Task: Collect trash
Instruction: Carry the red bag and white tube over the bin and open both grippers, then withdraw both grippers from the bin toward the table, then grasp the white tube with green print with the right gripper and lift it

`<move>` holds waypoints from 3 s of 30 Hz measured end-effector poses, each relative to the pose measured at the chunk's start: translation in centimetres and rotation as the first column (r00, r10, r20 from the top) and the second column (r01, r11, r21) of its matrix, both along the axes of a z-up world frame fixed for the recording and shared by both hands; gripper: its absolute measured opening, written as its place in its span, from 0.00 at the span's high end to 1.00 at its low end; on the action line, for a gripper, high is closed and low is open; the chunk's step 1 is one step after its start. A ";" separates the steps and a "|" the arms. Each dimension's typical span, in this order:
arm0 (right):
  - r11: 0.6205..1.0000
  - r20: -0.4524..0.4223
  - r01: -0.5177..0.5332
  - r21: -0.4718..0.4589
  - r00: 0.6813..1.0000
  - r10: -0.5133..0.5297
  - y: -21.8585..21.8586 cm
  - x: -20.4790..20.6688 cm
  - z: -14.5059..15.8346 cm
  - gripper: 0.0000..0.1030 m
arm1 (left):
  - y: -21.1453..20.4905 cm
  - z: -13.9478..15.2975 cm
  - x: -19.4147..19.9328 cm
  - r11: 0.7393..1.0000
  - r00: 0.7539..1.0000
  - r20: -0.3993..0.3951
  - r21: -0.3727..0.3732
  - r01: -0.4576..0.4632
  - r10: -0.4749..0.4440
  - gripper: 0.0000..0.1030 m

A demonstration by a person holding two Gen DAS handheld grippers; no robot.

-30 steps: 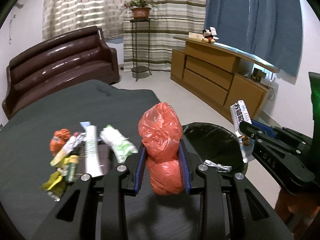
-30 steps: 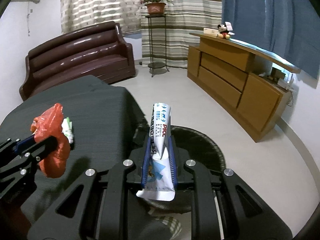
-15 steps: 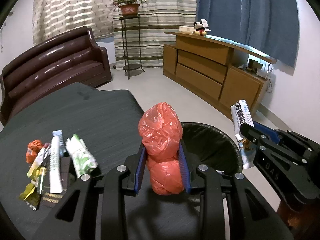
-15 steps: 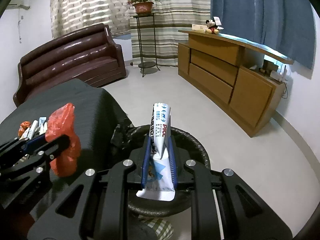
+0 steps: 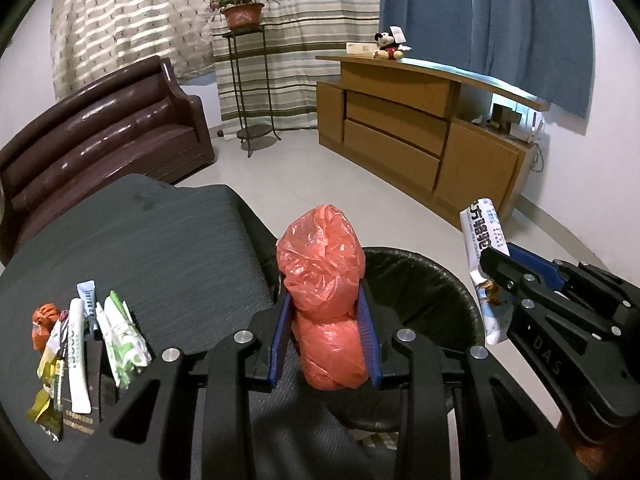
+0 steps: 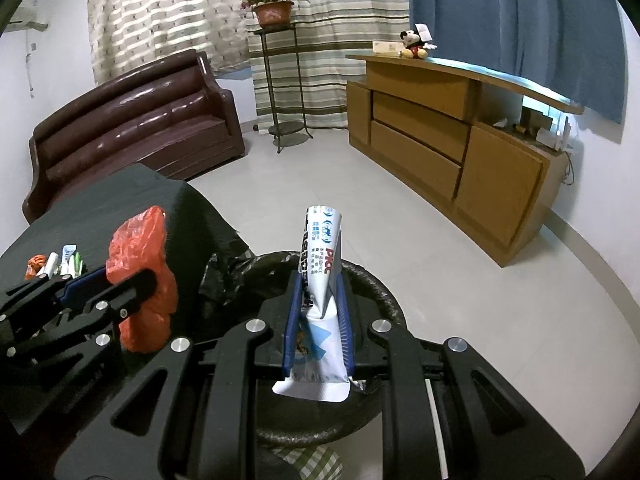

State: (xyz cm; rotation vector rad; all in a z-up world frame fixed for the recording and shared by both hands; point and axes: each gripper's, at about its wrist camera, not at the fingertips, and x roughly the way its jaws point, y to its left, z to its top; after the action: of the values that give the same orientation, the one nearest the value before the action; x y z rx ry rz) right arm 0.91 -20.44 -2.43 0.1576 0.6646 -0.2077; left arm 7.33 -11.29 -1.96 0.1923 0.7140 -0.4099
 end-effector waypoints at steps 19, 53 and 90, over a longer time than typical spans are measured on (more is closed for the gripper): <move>0.998 -0.025 0.033 0.055 0.999 -0.032 -1.6 0.9 -1.3 0.75 | -0.5 -0.9 1.1 1.000 0.998 -0.051 0.000 -0.023 0.023 0.52; 0.984 -0.014 -0.171 0.044 0.985 0.172 10.3 1.9 0.9 0.60 | 14.1 2.8 -1.4 0.963 0.962 0.055 0.016 -0.269 0.268 0.49; 0.906 -0.129 -0.423 -0.007 0.899 0.418 29.6 5.9 0.5 0.76 | 33.4 1.0 -1.9 0.813 0.813 0.004 0.005 -0.583 0.583 0.46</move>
State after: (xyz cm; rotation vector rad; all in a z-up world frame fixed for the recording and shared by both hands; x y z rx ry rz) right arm 6.82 9.20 -1.97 -0.0360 0.8029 0.1910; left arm 5.44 22.11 -0.99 -0.0292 0.7334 0.1860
